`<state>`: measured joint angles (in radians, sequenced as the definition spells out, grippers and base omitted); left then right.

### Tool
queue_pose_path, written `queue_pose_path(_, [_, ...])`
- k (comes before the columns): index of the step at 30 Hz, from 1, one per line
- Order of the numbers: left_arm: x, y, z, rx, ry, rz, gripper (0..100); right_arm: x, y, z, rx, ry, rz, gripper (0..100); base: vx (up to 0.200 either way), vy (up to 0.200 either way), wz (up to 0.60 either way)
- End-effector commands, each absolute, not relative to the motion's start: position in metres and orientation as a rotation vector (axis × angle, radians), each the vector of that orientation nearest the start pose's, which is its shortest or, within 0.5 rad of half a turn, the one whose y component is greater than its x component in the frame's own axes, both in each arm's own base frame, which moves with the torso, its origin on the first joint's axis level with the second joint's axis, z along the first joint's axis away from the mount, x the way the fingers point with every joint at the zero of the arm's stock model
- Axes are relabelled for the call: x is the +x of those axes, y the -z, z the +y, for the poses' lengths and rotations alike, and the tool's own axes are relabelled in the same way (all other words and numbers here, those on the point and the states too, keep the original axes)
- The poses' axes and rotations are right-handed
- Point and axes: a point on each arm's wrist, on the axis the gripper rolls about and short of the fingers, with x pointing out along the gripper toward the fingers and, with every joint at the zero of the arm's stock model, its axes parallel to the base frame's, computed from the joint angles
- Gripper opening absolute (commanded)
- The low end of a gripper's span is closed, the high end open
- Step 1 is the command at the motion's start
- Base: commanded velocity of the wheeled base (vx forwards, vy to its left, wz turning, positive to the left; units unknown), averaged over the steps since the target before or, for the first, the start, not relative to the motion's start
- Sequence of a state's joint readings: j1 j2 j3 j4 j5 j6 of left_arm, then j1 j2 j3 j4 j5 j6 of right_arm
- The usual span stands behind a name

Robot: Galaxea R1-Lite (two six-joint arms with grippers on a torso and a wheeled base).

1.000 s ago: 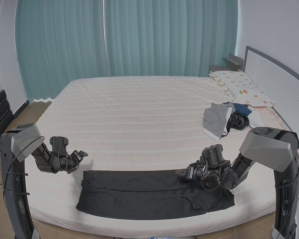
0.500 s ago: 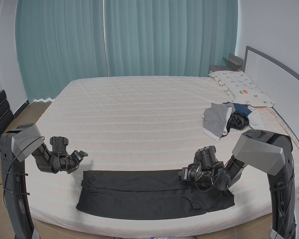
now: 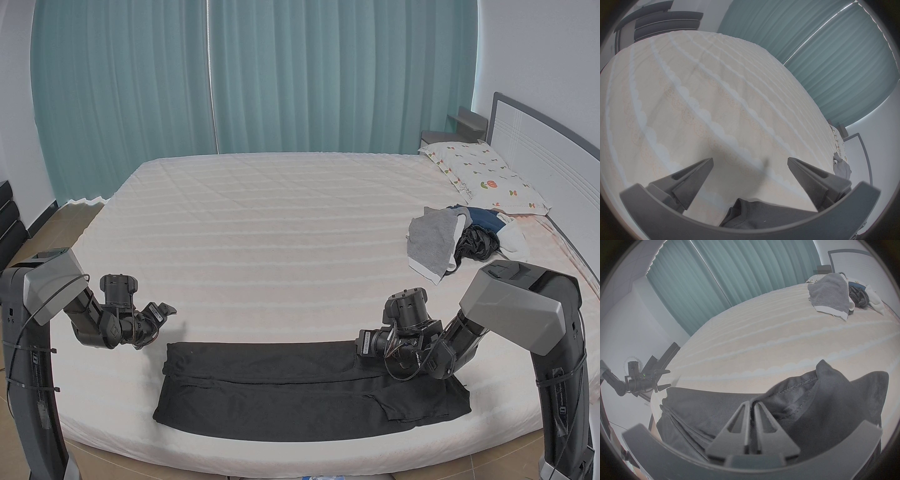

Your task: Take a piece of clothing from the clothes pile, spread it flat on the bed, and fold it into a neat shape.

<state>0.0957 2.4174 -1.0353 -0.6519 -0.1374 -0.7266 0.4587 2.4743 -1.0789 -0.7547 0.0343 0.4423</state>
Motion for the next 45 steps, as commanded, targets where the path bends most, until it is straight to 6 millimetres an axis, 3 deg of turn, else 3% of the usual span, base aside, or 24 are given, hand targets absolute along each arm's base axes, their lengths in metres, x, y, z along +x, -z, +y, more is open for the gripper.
queue_pose_path(1, [0.406, 0.028, 0.036, -0.779, -0.228, 0.714, 100, 0.379, 0.038, 0.190, 0.281, -0.330, 0.725, 100, 0.000, 0.000, 0.00])
queue_pose_path(11, [0.406, 0.028, 0.036, -0.779, -0.229, 0.715, 100, 0.387, 0.010, 0.182, 0.345, -0.353, 0.576, 100, 0.000, 0.000, 0.00])
queue_pose_path(16, [0.406, 0.028, 0.036, -0.779, -0.229, 0.715, 100, 0.384, -0.006, 0.150, 0.370, -0.299, 0.566, 100, 0.000, 0.000, 0.00])
queue_pose_path(29, [0.406, 0.028, 0.036, -0.779, -0.229, 0.715, 100, 0.339, 0.014, 0.068, 0.458, -0.270, 0.648, 100, 0.000, 0.000, 0.00])
queue_pose_path(38, [0.406, 0.028, 0.036, -0.779, -0.227, 0.715, 100, 0.340, 0.043, 0.059, 0.491, -0.312, 0.721, 100, 0.000, 0.000, 0.00])
queue_pose_path(45, [0.406, 0.028, 0.036, -0.779, -0.229, 0.715, 100, 0.353, 0.048, 0.057, 0.493, -0.308, 0.691, 100, 0.000, 0.000, 0.00])
